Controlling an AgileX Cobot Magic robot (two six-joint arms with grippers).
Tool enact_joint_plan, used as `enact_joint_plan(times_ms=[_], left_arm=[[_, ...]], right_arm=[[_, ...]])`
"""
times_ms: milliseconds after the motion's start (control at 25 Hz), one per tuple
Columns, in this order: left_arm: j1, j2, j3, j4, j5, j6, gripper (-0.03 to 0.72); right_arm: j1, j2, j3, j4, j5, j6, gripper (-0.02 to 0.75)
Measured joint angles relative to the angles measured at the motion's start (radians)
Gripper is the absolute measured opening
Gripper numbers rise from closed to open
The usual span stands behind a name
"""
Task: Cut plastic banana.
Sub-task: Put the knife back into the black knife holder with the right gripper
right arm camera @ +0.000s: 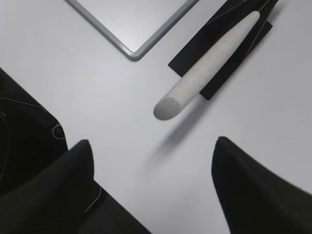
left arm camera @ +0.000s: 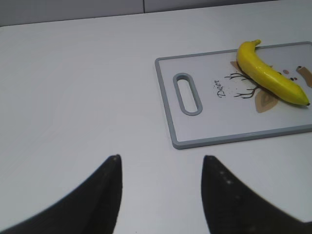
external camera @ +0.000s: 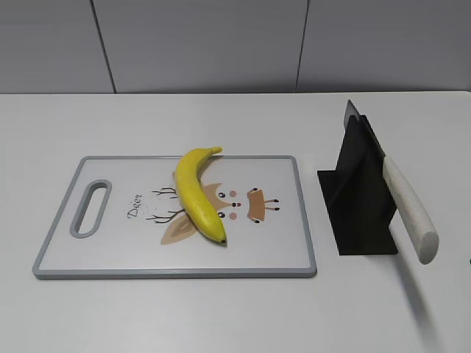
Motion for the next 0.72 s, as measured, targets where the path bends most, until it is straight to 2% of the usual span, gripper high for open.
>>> enact_joint_plan(times_ms=[400,720], left_arm=[[0.000,0.000,0.000,0.000,0.000,0.000,0.510],[0.000,0.000,0.000,0.000,0.000,0.000,0.509]], right_arm=[[0.000,-0.394,0.194,0.003,0.050,0.024,0.588],[0.000,-0.583,0.216,-0.003,0.080,0.045,0.588]])
